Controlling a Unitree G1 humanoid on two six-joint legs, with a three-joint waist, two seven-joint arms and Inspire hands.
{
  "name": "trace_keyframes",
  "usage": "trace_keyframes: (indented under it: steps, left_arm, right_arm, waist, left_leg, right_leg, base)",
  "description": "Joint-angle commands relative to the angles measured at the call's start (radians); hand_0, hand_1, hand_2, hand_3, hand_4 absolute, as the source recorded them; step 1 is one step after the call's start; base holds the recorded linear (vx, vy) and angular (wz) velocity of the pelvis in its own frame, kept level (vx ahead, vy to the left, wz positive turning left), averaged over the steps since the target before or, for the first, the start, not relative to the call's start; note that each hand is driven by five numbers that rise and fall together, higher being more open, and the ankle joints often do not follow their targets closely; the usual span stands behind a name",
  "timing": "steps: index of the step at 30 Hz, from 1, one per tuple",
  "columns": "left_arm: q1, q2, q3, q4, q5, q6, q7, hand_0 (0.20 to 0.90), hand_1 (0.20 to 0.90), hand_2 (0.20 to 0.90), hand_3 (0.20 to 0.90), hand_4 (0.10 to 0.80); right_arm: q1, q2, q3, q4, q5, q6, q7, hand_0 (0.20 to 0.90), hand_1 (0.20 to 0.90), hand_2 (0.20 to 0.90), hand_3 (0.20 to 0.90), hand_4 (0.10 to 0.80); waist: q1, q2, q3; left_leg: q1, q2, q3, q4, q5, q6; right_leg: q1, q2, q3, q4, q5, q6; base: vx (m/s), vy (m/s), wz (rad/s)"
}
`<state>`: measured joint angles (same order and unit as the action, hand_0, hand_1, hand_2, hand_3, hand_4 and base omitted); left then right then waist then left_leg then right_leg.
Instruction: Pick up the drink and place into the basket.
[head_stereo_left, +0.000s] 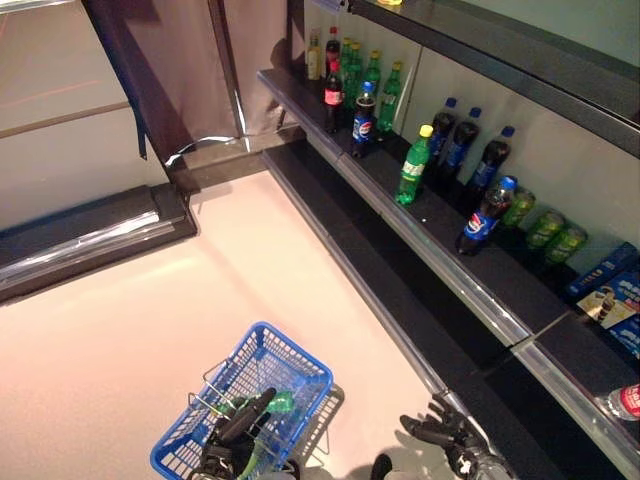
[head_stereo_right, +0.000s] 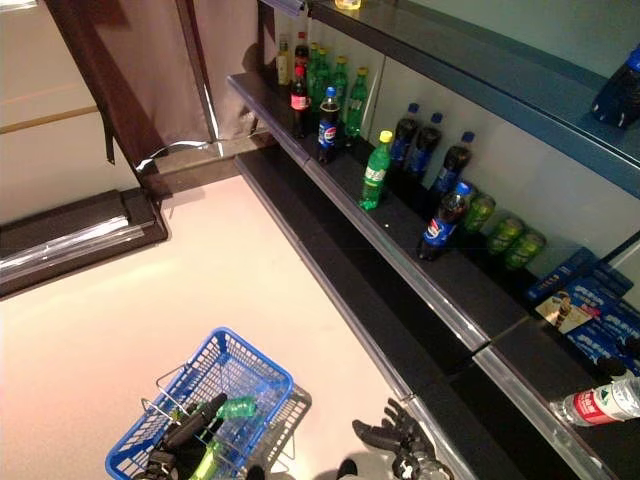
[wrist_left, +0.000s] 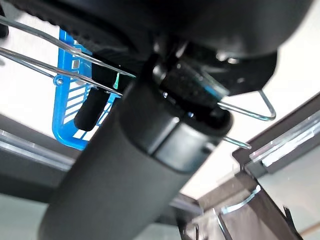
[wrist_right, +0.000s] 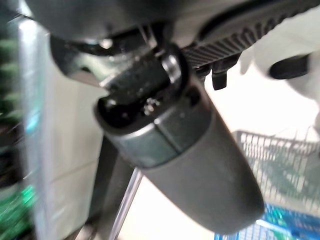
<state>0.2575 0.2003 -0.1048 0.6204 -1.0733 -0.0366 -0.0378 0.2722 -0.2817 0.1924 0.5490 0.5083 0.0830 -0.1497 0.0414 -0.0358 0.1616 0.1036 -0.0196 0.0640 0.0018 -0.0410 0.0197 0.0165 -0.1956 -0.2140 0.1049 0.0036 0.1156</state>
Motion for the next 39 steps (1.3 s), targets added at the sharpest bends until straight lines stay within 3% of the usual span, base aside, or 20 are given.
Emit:
trace_keyframes:
  steps: [1,3,5,7,10,11,15,17,18,19,22,26,29,30,32,33,36,37,38,39]
  left_arm:
    - [-0.045,0.058,0.053,-0.198,0.060,-0.175,-0.052,0.300,0.300,0.300,0.200,0.100]
    - [-0.061,0.059,0.037,-0.159,0.076,-0.177,-0.054,0.300,0.300,0.300,0.200,0.100]
    - [-0.070,0.060,0.005,-0.130,0.059,-0.189,-0.051,0.300,0.300,0.300,0.200,0.100]
    - [-0.081,0.057,0.000,-0.106,0.036,-0.195,-0.058,0.300,0.300,0.300,0.200,0.100]
    - [-0.096,0.042,0.011,-0.087,0.023,-0.197,-0.063,0.300,0.300,0.300,0.200,0.100]
    - [-0.119,0.034,0.006,-0.065,0.016,-0.193,-0.076,0.300,0.300,0.300,0.200,0.100]
    - [-0.172,0.037,0.009,-0.075,-0.002,-0.176,-0.055,0.300,0.300,0.300,0.200,0.100]
    - [-0.180,0.013,0.004,-0.069,-0.005,-0.188,-0.039,0.300,0.300,0.300,0.200,0.100]
    - [-0.180,-0.014,-0.004,-0.073,-0.036,-0.204,-0.023,0.300,0.300,0.300,0.200,0.100]
    - [-0.179,-0.019,-0.006,-0.078,-0.041,-0.209,-0.021,0.300,0.300,0.300,0.200,0.100]
    - [-0.164,-0.039,-0.040,-0.124,-0.067,-0.224,-0.026,0.300,0.300,0.300,0.200,0.100]
    - [-0.141,-0.021,-0.055,-0.204,-0.095,-0.206,-0.040,0.300,0.300,0.300,0.200,0.100]
    - [-0.113,0.007,-0.071,-0.231,-0.094,-0.242,-0.073,0.300,0.300,0.300,0.200,0.100]
    - [-0.107,0.019,-0.077,-0.250,-0.098,-0.240,-0.071,0.300,0.300,0.300,0.200,0.100]
    - [-0.099,0.021,-0.078,-0.272,-0.081,-0.236,-0.067,0.300,0.300,0.300,0.200,0.100]
    - [-0.092,0.010,-0.079,-0.280,-0.051,-0.233,-0.069,0.300,0.300,0.300,0.200,0.100]
    - [-0.097,0.002,-0.078,-0.272,-0.042,-0.231,-0.069,0.300,0.300,0.300,0.200,0.100]
    - [-0.108,0.002,-0.074,-0.250,-0.038,-0.219,-0.036,0.300,0.300,0.300,0.200,0.100]
    - [-0.108,0.002,-0.074,-0.249,-0.038,-0.219,-0.034,0.300,0.300,0.300,0.200,0.100]
    - [-0.113,0.008,-0.069,-0.232,-0.023,-0.210,-0.027,0.300,0.300,0.300,0.200,0.100]
  right_arm:
    - [-0.040,0.005,0.011,-0.032,-0.054,-0.073,-0.053,0.900,0.900,0.900,0.900,0.800]
    - [-0.045,0.020,0.001,0.035,-0.046,-0.086,-0.081,0.900,0.900,0.900,0.900,0.800]
    - [-0.047,0.020,-0.016,0.129,0.002,-0.112,-0.081,0.900,0.900,0.900,0.900,0.800]
    - [-0.041,0.019,-0.035,0.192,0.019,-0.129,-0.054,0.900,0.900,0.900,0.900,0.800]
    - [-0.055,0.009,-0.056,0.279,0.009,-0.148,-0.013,0.900,0.900,0.900,0.900,0.800]
    - [-0.074,0.011,-0.065,0.335,0.031,-0.158,-0.004,0.900,0.900,0.900,0.900,0.800]
    - [-0.117,0.015,-0.062,0.358,0.056,-0.129,-0.015,0.900,0.900,0.900,0.900,0.800]
    - [-0.128,0.011,-0.062,0.362,0.059,-0.104,-0.030,0.900,0.900,0.900,0.900,0.800]
    - [-0.126,0.008,-0.060,0.348,0.044,-0.080,-0.045,0.900,0.900,0.900,0.900,0.800]
    - [-0.123,0.007,-0.059,0.343,0.036,-0.077,-0.044,0.900,0.900,0.900,0.900,0.800]
    - [-0.103,-0.012,-0.037,0.302,-0.031,-0.084,-0.046,0.900,0.900,0.900,0.900,0.800]
    - [-0.094,-0.025,-0.040,0.279,0.012,-0.107,-0.056,0.900,0.900,0.900,0.900,0.800]
    - [-0.113,-0.019,-0.029,0.288,0.002,-0.106,-0.048,0.900,0.900,0.900,0.900,0.800]
    - [-0.117,-0.014,-0.019,0.298,0.003,-0.106,-0.056,0.900,0.900,0.900,0.900,0.800]
    - [-0.115,-0.008,-0.012,0.304,0.016,-0.114,-0.060,0.900,0.900,0.900,0.900,0.800]
    - [-0.113,-0.005,-0.014,0.299,0.033,-0.118,-0.065,0.900,0.900,0.900,0.900,0.800]
    - [-0.122,-0.001,-0.015,0.304,0.036,-0.118,-0.067,0.900,0.900,0.900,0.900,0.800]
    - [-0.127,0.016,-0.026,0.330,0.022,-0.098,-0.068,0.900,0.900,0.900,0.900,0.800]
    - [-0.126,0.017,-0.027,0.331,0.021,-0.097,-0.067,0.900,0.900,0.900,0.900,0.800]
    - [-0.115,0.031,-0.036,0.354,-0.009,-0.089,-0.060,0.900,0.900,0.900,0.900,0.800]
  waist:
    - [-0.007,-0.011,-0.003]
    - [-0.022,0.001,0.005]
    - [-0.049,-0.011,0.001]
    - [-0.056,-0.029,-0.001]
    - [-0.051,-0.061,-0.003]
    - [-0.062,-0.076,-0.007]
    - [-0.094,-0.076,0.003]
    - [-0.095,-0.072,-0.012]
    - [-0.096,-0.072,-0.028]
    - [-0.095,-0.074,-0.030]
    - [-0.090,-0.100,-0.035]
    - [-0.033,-0.102,0.004]
    - [0.009,-0.079,0.020]
    - [0.032,-0.068,0.025]
    - [0.055,-0.064,0.030]
    - [0.070,-0.062,0.031]
    - [0.076,-0.061,0.028]
    - [0.066,-0.068,0.010]
    - [0.067,-0.067,0.007]
    - [0.053,-0.070,-0.016]
  left_leg:
    - [-0.050,-0.041,0.000,0.104,-0.041,0.054]
    - [-0.049,-0.050,-0.018,0.105,-0.043,0.069]
    - [-0.056,-0.073,-0.062,0.123,-0.053,0.072]
    - [-0.059,-0.101,-0.091,0.151,-0.065,0.064]
    - [-0.065,-0.138,-0.085,0.188,-0.107,0.063]
    - [-0.066,-0.158,-0.097,0.206,-0.135,0.065]
    - [-0.064,-0.151,-0.144,0.278,-0.182,0.080]
    - [-0.061,-0.147,-0.167,0.345,-0.128,0.057]
    - [-0.072,-0.140,-0.168,0.477,-0.027,0.017]
    - [-0.080,-0.139,-0.165,0.516,-0.009,0.011]
    - [-0.231,-0.144,-0.064,0.883,0.068,-0.007]
    - [-0.415,-0.167,-0.022,0.770,0.037,0.022]
    - [-0.421,-0.078,-0.010,0.370,0.093,0.016]
    - [-0.424,-0.049,-0.029,0.180,0.145,-0.005]
    - [-0.445,-0.034,-0.052,0.094,0.208,-0.028]
    - [-0.470,-0.028,-0.054,0.110,0.233,-0.043]
    - [-0.465,-0.038,-0.076,0.130,0.216,-0.034]
    - [-0.406,-0.079,-0.078,0.166,0.138,0.001]
    - [-0.406,-0.078,-0.077,0.167,0.137,0.002]
    - [-0.354,-0.081,-0.051,0.146,0.108,0.027]
  right_leg:
    - [-0.073,-0.048,0.134,0.233,0.119,0.030]
    - [-0.122,-0.007,0.169,0.334,0.114,0.005]
    - [-0.112,0.126,0.224,0.268,0.034,-0.028]
    - [-0.064,0.170,0.226,0.162,-0.003,-0.053]
    - [-0.044,0.170,0.244,-0.031,0.053,-0.043]
    - [-0.086,0.175,0.291,-0.116,0.136,-0.021]
    - [-0.190,0.216,0.335,-0.042,0.151,-0.024]
    - [-0.166,0.241,0.344,-0.027,0.120,-0.053]
    - [-0.142,0.244,0.317,-0.020,0.099,-0.078]
    - [-0.134,0.241,0.310,-0.023,0.097,-0.083]
    - [-0.075,0.219,0.271,-0.027,0.075,-0.127]
    - [-0.021,0.257,0.301,-0.021,0.034,-0.132]
    - [0.025,0.314,0.360,-0.031,-0.011,-0.127]
    - [0.057,0.326,0.377,-0.042,-0.025,-0.124]
    - [0.095,0.330,0.397,-0.054,-0.032,-0.124]
    - [0.120,0.322,0.397,-0.052,-0.049,-0.124]
    - [0.122,0.309,0.387,-0.028,-0.075,-0.118]
    - [0.150,0.273,0.366,0.077,-0.088,-0.081]
    - [0.148,0.273,0.366,0.081,-0.084,-0.079]
    - [0.126,0.253,0.339,0.202,-0.006,-0.039]
  base:
    - [0.123,0.197,0.22]
    - [0.227,0.237,0.15]
    - [0.314,0.106,0.33]
    - [0.380,0.007,0.51]
    - [0.415,-0.107,0.71]
    - [0.360,-0.147,0.22]
    - [0.389,-0.209,0.40]
    - [0.401,-0.188,0.64]
    - [0.343,-0.147,0.34]
    - [0.399,-0.189,0.67]
    - [0.332,-0.180,0.73]
    - [0.319,-0.074,0.15]
    - [0.466,0.088,-0.12]
    - [0.493,0.153,-0.21]
    - [0.468,0.130,-0.19]
    - [0.379,0.104,-0.17]
    - [0.397,0.175,-0.23]
    - [0.430,0.222,-0.54]
    - [0.673,0.351,-0.55]
    - [0.285,0.154,-0.25]
